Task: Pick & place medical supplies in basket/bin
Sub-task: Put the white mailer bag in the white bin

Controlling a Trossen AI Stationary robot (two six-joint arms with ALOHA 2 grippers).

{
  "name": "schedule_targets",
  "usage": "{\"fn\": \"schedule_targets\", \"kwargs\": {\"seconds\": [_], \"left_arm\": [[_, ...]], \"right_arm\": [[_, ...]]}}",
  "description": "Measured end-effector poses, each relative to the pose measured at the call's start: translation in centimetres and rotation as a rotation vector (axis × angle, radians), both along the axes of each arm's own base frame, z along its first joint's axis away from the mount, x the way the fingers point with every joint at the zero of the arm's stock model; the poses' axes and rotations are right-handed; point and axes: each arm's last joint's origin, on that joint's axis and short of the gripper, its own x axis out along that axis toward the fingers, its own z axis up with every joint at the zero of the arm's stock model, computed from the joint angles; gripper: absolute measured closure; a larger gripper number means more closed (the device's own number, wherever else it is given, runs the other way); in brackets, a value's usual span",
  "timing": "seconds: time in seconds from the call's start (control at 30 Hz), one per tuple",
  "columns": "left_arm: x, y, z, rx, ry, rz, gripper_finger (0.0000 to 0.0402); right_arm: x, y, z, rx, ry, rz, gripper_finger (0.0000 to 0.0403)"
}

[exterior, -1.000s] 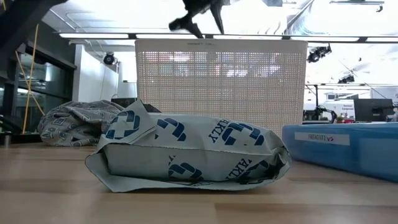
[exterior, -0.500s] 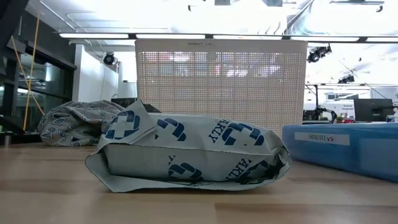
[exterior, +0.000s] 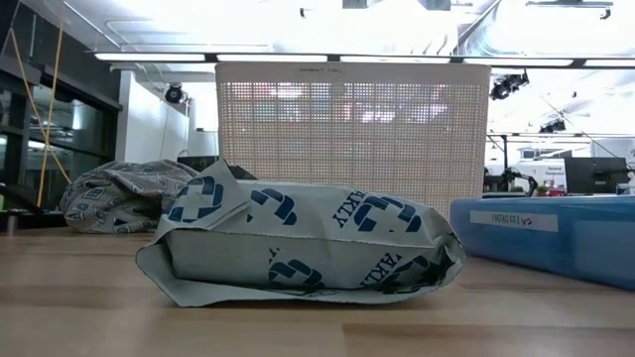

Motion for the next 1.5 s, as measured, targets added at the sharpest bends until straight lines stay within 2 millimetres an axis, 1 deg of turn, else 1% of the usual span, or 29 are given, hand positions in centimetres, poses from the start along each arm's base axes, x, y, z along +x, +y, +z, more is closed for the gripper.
{"fn": "schedule_targets", "kwargs": {"seconds": [0.17,0.3,0.47,0.57,0.77,0.87,1.03,1.13,1.27,1.4,1.5], "left_arm": [[-1.1,-2.2,-0.1,-0.035,0.007,0.019,0.0108],[-1.9,-3.9,-0.5,-0.055,0.041,0.048,0.0108],[-3.5,-5.9,-1.2,-0.064,0.099,0.098,0.0108],[-4.5,-7.0,-1.5,-0.065,0.123,0.120,0.0108],[-5.4,-9.1,-1.6,-0.066,0.117,0.067,0.0108],[-5.8,-9.9,-1.6,-0.061,0.114,0.038,0.0108],[-6.3,-11.0,-1.9,-0.032,0.113,0.013,0.0108],[-6.2,-11.5,-2.7,-0.008,0.141,0.003,0.0108],[-5.8,-12.0,-4.3,0.004,0.205,0.001,0.0108],[-5.3,-12.4,-6.7,0.004,0.289,0.024,0.0108],[-5.0,-12.7,-8.7,-0.012,0.354,0.060,0.0108]], "right_arm": [[0.2,1.8,0.0,0.003,-0.001,0.079,0.0126],[0.2,3.5,0.0,0.008,-0.002,0.149,0.0126],[0.0,5.6,0.0,0.062,-0.012,0.186,0.0126],[-0.2,6.7,0.0,0.075,-0.018,0.191,0.0126],[-0.4,8.5,-0.1,0.063,-0.040,0.132,0.0126],[0.2,9.5,-0.5,0.056,-0.032,0.123,0.0126],[2.1,11.7,-1.9,0.055,0.022,0.135,0.0126],[3.5,13.0,-3.0,0.036,0.058,0.136,0.0126],[5.0,14.1,-4.3,-0.017,0.092,0.128,0.0126],[5.9,14.6,-5.1,-0.024,0.110,0.109,0.0126],[6.1,14.7,-5.3,-0.024,0.115,0.101,0.0126]]}}
